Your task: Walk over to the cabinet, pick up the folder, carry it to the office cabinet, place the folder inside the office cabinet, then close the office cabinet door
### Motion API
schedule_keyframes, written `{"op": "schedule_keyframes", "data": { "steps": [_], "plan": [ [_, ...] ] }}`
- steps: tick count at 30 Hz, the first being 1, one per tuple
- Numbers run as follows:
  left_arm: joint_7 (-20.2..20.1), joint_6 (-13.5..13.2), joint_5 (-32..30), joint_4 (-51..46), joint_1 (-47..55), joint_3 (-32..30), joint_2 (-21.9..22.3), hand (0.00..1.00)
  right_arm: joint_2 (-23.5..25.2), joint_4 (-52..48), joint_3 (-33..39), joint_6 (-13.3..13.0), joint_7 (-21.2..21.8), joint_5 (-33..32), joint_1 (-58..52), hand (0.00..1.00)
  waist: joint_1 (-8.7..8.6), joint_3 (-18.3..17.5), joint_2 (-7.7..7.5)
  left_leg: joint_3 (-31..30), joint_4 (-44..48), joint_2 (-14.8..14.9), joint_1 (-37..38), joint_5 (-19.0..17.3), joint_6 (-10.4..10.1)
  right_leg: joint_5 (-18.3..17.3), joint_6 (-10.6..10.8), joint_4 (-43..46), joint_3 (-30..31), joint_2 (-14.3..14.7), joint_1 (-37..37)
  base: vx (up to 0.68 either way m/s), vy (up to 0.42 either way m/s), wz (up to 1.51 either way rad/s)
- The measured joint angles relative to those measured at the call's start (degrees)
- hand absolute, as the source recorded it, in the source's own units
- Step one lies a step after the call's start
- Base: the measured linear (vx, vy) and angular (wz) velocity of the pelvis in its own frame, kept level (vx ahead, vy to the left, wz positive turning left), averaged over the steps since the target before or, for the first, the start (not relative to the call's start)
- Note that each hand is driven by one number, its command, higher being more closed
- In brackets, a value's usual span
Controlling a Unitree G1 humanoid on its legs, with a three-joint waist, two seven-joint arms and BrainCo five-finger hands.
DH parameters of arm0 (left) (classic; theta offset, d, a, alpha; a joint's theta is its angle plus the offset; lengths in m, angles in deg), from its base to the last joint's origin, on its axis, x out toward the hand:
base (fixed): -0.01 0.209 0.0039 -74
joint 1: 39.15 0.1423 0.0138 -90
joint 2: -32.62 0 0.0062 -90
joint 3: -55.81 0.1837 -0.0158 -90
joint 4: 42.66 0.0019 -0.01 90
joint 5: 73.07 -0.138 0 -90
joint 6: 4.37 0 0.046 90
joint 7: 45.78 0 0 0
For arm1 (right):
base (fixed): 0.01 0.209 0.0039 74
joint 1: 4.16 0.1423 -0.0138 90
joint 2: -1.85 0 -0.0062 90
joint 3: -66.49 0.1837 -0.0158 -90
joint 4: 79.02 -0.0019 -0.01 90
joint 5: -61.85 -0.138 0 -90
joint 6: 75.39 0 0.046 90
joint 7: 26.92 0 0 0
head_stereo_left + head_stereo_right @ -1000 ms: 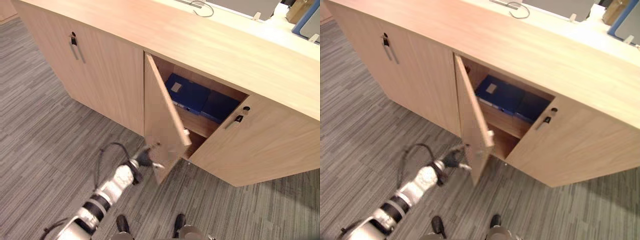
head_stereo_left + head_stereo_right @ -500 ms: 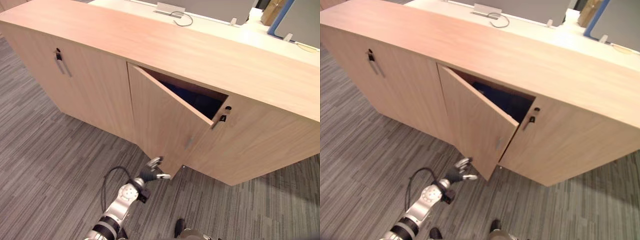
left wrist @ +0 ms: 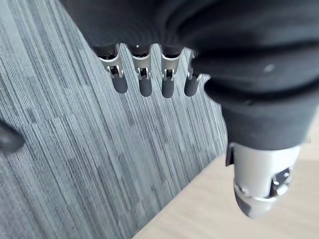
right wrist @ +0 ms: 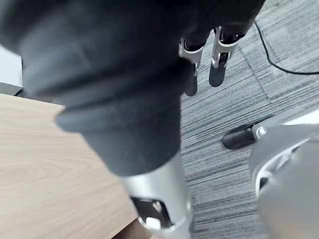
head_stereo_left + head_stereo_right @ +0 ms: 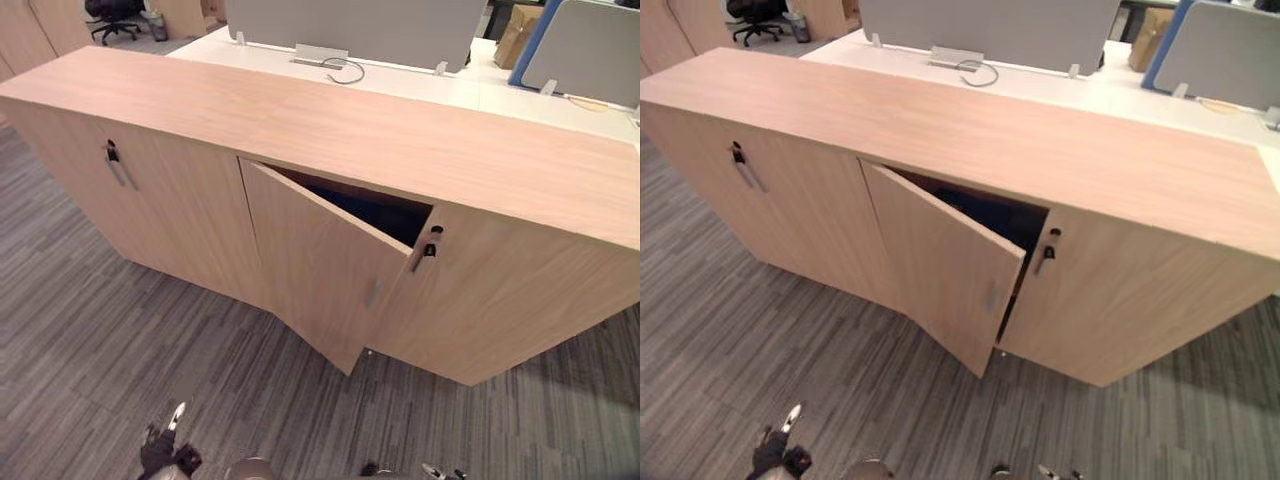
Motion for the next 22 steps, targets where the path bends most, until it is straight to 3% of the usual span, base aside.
{"op": "schedule_keyframes", "data": {
  "steps": [2, 5, 7, 10, 13, 19, 22],
  "plan": [
    [0.2, -0.5, 1.3, 0.5, 0.6, -3.3, 1.0, 0.00, 1.8, -0.4, -0.4, 0.0, 0.1, 0.0, -0.8, 0.00, -0.02, -0.3, -1.03, -0.5, -0.3, -1.5, 0.3, -1.3, -0.3, 0.1, 0.1, 0.0, 0.1, -1.0, 0.1, -0.01, 0.138, -0.30],
    [-0.7, -0.4, 1.3, 2.0, 2.2, -6.7, 4.3, 0.00, 1.9, -0.8, -0.6, 0.0, 0.1, -0.1, -1.1, 0.00, -0.03, -0.7, -0.89, 0.0, -0.2, -3.0, 0.8, -2.4, 0.2, 0.3, 0.4, -0.1, 0.8, -2.4, 0.2, 0.01, 0.132, -0.16],
    [-4.0, 0.3, 1.1, 5.4, 3.5, -7.9, 5.9, 0.00, 1.8, -1.8, -2.6, 0.0, 0.0, -0.5, -1.9, 0.00, -0.15, -1.9, -0.99, 0.7, -0.5, -3.2, 1.3, -2.3, 0.3, 0.6, 0.7, -1.0, 0.8, -2.5, 0.3, 0.08, 0.055, -0.14],
    [-8.1, 2.1, 1.1, 10.5, 3.6, -6.5, 6.8, 0.00, 2.7, -1.8, -3.1, 0.0, 0.1, -2.2, -2.1, 0.00, 0.12, -3.4, -1.09, 1.2, -1.7, -3.2, 1.7, -1.3, 1.7, 1.0, 1.1, -2.9, 0.8, -2.1, 0.7, 0.11, -0.006, -0.08],
    [-10.3, 2.3, 1.0, 11.2, 3.7, -6.0, 7.0, 0.00, 2.4, -1.5, -4.5, -0.2, 0.1, -2.4, -2.1, 0.00, 0.26, -4.0, -0.65, 1.2, -2.5, -3.0, 3.0, -1.2, 2.0, 1.1, 1.1, -4.1, 0.8, -1.8, 2.0, 0.12, -0.023, -0.03],
    [-11.4, 2.3, -0.5, 12.1, 3.6, -2.8, 5.9, 0.00, 2.1, -0.5, -4.6, -0.2, 0.2, -2.3, -2.2, 0.00, 1.05, -4.8, -0.34, 2.6, -4.0, -2.6, 4.7, -1.1, 2.1, 1.4, 0.8, -4.6, 0.8, -1.5, 2.3, 0.02, 0.016, -0.13],
    [-11.4, 2.2, -0.7, 12.9, 3.3, -0.2, 4.6, 0.00, 2.1, -0.3, -4.4, 0.0, 0.2, -2.1, -2.4, 0.00, 1.40, -5.7, -0.35, 3.8, -5.3, -2.7, 5.4, -0.6, 2.1, 3.5, 0.7, -7.1, 0.8, -1.4, 2.7, -0.04, 0.030, -0.23]
  ]
}}
